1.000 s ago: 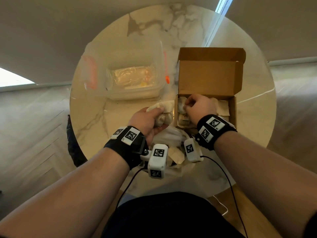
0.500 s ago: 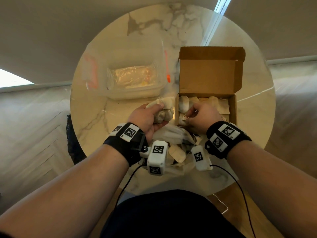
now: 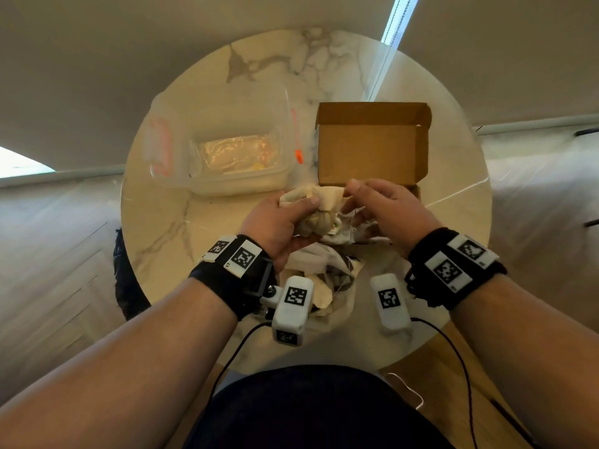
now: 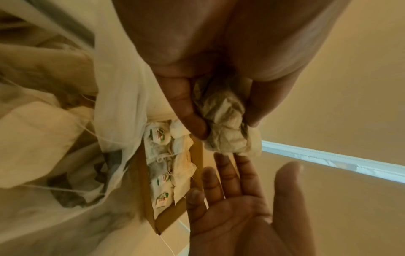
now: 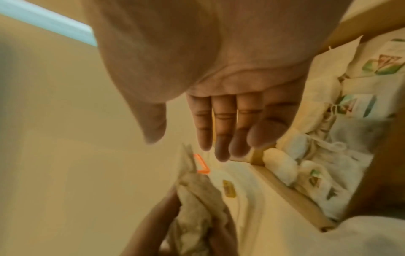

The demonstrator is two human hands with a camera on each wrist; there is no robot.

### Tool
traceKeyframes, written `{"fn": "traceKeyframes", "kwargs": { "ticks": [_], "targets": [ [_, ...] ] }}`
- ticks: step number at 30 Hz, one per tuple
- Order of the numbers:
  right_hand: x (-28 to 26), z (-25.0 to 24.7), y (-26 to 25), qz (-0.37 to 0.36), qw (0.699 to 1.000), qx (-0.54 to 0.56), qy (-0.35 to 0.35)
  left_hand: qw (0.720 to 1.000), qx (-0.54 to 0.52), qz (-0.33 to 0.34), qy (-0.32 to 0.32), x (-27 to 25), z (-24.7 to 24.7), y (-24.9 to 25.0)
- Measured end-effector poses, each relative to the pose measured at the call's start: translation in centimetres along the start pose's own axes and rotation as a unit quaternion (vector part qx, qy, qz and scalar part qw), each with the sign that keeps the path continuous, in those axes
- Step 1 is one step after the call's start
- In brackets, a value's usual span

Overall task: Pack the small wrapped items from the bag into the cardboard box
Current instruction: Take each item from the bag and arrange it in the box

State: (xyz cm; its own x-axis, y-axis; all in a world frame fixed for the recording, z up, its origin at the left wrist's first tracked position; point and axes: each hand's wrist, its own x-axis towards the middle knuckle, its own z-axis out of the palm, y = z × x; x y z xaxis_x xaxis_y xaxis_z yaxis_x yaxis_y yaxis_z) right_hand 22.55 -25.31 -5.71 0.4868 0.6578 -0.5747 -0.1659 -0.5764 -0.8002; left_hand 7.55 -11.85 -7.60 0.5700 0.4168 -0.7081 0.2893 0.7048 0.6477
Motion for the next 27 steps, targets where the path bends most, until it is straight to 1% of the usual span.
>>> {"fn": "traceKeyframes", "kwargs": {
  "ticks": [1,3,4,6,8,9,12,13,15,17,18,19,21,22,23,25,26,27],
  "targets": [
    [-0.6,-0.5,-0.5,0.007,0.999,0.029,-0.018,1.0,0.009,0.009,-0.013,-0.3,0.5,0.1],
    [-1.4,-1.0,-0.8,0.007,0.999,0.039,-0.029,0.999,0.026,0.022,-0.034,-0.7,1.2,0.3],
    [-1.7,-1.3,-0.9,0.006,0.998,0.056,-0.022,0.998,0.03,0.024,-0.041,-0.9,1.5,0.4],
    [-2.1,-1.8,-0.8,0.007,0.991,0.135,-0.001,0.998,0.026,0.022,-0.044,-1.2,1.8,0.5],
    [-2.7,-2.3,-1.0,0.004,0.974,0.225,0.011,0.999,0.023,0.02,-0.028,-1.3,1.5,0.5],
    [-2.9,-2.5,-1.0,-0.003,0.968,0.252,0.014,0.999,0.023,0.019,-0.016,-1.4,1.3,0.5],
    [-3.2,-3.2,-0.8,-0.021,0.962,0.27,0.021,0.999,0.012,0.021,0.031,-1.2,0.4,0.4],
    [-3.2,-3.3,-0.8,-0.019,0.956,0.294,0.013,0.999,0.004,0.022,0.046,-1.2,0.2,0.4],
    [-3.3,-3.0,-0.8,0.002,0.925,0.38,-0.012,0.997,-0.007,0.023,0.069,-1.3,0.0,0.5],
    [-3.2,-2.5,-0.8,0.039,0.887,0.459,-0.027,0.997,-0.009,0.026,0.072,-1.5,0.2,0.8],
    [-3.1,-2.3,-0.7,0.054,0.877,0.476,-0.026,0.997,-0.004,0.028,0.069,-1.6,0.3,0.9],
    [-2.8,-2.1,-0.6,0.064,0.88,0.47,-0.018,0.997,0.004,0.028,0.066,-1.7,0.5,1.0],
    [-2.3,-1.8,-0.2,0.055,0.916,0.397,0.013,0.998,0.023,0.02,0.061,-1.9,0.9,1.1],
    [-2.0,-1.7,-0.1,0.034,0.935,0.352,0.03,0.998,0.034,0.01,0.058,-1.9,1.1,1.0],
    [-1.9,-1.7,0.0,0.0,0.951,0.307,0.047,0.998,0.041,-0.005,0.053,-1.9,1.4,1.0],
    [-1.8,-1.6,0.0,-0.116,0.972,0.19,0.076,0.997,0.041,-0.04,0.042,-2.0,2.1,0.8],
    [-1.9,-1.6,-0.1,-0.18,0.973,0.12,0.077,0.998,0.024,-0.056,0.034,-2.0,2.5,0.8],
    [-1.8,-1.6,-0.1,-0.232,0.969,0.058,0.068,0.997,-0.005,-0.069,0.019,-2.0,2.8,0.8]
  ]
}}
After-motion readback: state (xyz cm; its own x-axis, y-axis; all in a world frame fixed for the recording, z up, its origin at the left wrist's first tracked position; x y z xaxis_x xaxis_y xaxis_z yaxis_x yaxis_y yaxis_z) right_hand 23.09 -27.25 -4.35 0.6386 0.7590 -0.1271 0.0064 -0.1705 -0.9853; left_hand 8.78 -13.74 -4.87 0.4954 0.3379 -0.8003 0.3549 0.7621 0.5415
